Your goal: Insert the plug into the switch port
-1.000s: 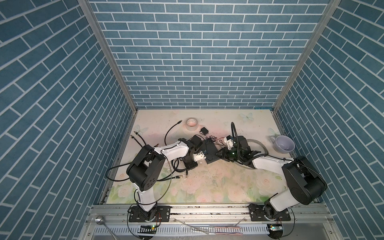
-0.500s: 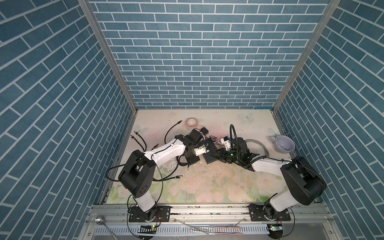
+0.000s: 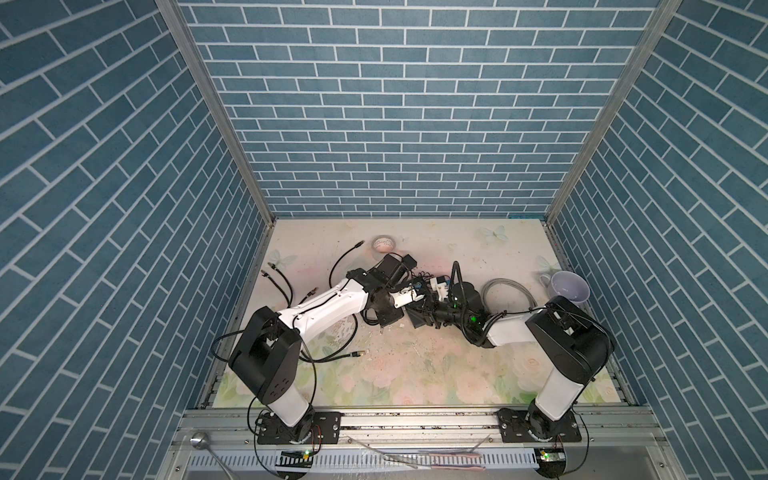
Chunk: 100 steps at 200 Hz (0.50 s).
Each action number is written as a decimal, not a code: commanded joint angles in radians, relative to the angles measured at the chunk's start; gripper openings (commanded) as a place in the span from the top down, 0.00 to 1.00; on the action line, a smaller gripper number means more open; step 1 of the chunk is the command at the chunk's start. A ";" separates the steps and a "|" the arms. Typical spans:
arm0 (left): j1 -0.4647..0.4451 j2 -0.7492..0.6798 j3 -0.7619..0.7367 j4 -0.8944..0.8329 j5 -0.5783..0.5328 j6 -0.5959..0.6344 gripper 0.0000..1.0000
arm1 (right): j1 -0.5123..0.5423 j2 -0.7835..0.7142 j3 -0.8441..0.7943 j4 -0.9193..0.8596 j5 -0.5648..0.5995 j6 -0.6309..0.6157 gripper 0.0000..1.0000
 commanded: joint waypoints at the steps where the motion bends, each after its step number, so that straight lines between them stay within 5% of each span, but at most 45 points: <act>1: -0.009 -0.029 -0.015 0.015 0.006 0.016 1.00 | 0.014 0.006 -0.004 0.094 0.034 0.068 0.70; 100: -0.011 -0.040 -0.028 0.027 -0.003 0.019 1.00 | 0.032 0.013 0.031 0.061 0.018 0.057 0.76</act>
